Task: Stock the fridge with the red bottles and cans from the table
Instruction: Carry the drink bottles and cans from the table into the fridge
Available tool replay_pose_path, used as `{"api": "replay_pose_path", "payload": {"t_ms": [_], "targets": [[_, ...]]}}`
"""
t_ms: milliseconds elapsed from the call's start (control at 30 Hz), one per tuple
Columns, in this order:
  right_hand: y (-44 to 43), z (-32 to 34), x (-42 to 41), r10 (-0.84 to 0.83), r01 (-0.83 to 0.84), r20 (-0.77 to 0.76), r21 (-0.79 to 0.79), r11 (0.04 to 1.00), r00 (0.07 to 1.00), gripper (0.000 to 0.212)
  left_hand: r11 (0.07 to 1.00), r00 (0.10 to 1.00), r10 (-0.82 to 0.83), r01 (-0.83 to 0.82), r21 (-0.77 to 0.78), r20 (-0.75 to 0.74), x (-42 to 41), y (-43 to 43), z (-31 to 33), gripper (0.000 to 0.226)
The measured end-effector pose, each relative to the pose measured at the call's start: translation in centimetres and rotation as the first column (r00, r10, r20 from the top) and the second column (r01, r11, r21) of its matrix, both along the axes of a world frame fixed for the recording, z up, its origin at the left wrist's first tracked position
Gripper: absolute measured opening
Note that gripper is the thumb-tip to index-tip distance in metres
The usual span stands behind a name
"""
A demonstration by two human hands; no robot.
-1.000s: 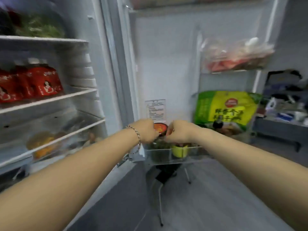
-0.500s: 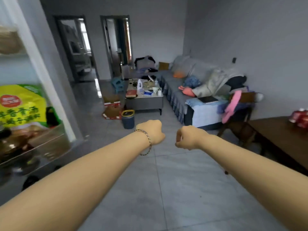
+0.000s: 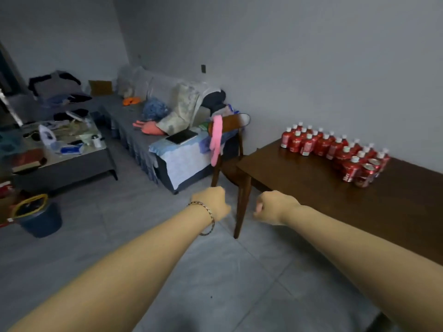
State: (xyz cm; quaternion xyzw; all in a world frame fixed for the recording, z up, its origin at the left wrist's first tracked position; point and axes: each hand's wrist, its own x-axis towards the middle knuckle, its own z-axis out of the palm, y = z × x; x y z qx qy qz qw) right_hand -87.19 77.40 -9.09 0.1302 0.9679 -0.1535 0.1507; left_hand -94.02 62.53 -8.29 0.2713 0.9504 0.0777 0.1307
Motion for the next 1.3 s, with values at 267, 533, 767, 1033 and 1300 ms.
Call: {"api": "replay_pose_path", "payload": {"t_ms": [267,533,767,1033,1300], "targets": [[14.4,-0.9,-8.3,-0.391,0.39,-0.044,-0.02,0.921,0.919,0.028,0.944,0.945,-0.325,0.327,0.048,-0.04,-12.7,17.5,-0.4,0.017],[28.9,-3.4,-11.0,-0.656,0.659,-0.078,0.016,0.752,0.751,0.026,0.827,0.829,-0.557,0.559,0.062,-0.04,-18.2,35.4,-2.6,0.019],[43.4,-7.6,-13.5,-0.753,0.754,-0.032,0.03,0.657,0.657,0.024,0.811,0.81,-0.585,0.583,0.051,0.041,-21.5,50.4,-6.6,0.017],[56.8,-12.0,-17.8,-0.852,0.852,0.024,0.001,0.524,0.524,0.021,0.765,0.763,-0.644,0.642,0.042,0.064,-27.0,63.9,-10.5,0.017],[62.7,-17.6,-22.9,-0.823,0.823,0.13,0.072,0.564,0.553,0.046,0.61,0.612,-0.791,0.79,0.064,-0.017,-30.2,75.0,-16.6,0.043]]}}
